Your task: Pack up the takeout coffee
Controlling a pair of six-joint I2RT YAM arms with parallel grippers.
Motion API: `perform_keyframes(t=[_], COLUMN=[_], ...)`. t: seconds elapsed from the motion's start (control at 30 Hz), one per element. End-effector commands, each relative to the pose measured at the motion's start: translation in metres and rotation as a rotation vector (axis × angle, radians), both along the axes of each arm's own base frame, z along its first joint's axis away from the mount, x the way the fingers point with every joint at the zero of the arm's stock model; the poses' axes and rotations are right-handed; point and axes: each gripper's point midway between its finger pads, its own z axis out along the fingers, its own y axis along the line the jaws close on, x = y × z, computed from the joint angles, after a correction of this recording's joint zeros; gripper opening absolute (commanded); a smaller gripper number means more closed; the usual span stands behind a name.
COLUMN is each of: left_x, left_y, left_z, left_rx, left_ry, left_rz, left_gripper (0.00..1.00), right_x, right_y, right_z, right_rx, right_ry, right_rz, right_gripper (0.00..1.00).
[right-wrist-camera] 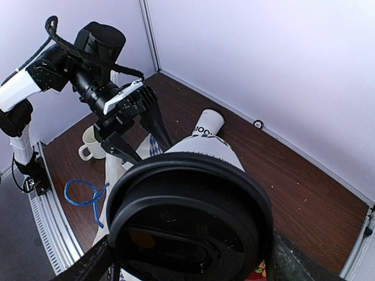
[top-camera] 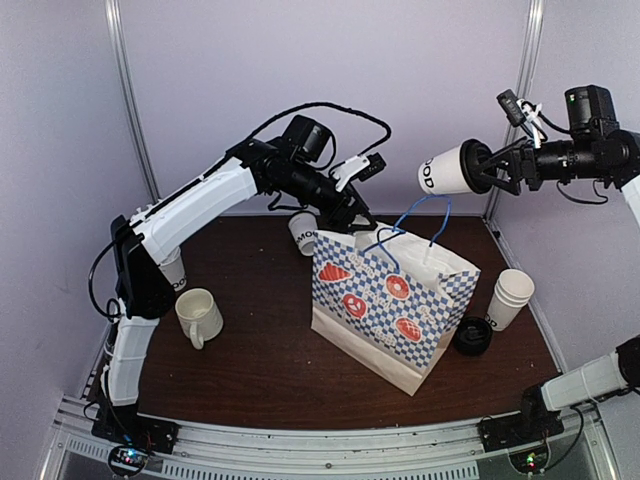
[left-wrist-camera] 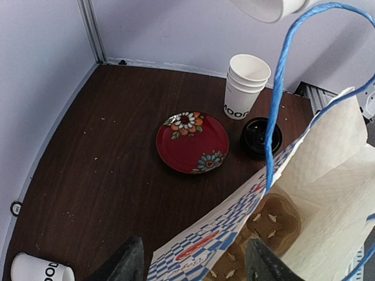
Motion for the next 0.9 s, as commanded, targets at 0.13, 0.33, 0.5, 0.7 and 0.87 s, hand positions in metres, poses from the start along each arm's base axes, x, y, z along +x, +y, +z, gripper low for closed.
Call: perform_keyframes(t=[0.13,0.33,0.5,0.7,0.87], left_x=[0.003,-0.005,-0.008,-0.016,-0.027], left_y=[-0.001,0.003,0.013,0.033,0.066], left_z=[0.006,-0.001,0.004,0.029,0.053], left_rx=[0.007,0.039,0.064,0.064,0.085], left_ry=[-0.08,-0.081,-0.097,-0.134,-0.178], left_rz=[-0.017,-0.057,-0.043,0.0,0.081], left_gripper=[0.48,0.24,0.0,0.0,0.0], right_x=[-0.006,-0.008,-0.008,-0.009,-0.013], right_y=[0.002,0.0,0.002,0.01,0.014], right_z=[0.03,0.036,0.035,0.037,0.042], right_rx=[0.04,0.029,0.032,0.07,0.089], right_ry=[-0.072,-0.083,-0.077,-0.062,-0.062], right_rz=[0.021,0.018,0.024,0.073,0.104], right_gripper=[0.68,0.68,0.68,0.68,0.67])
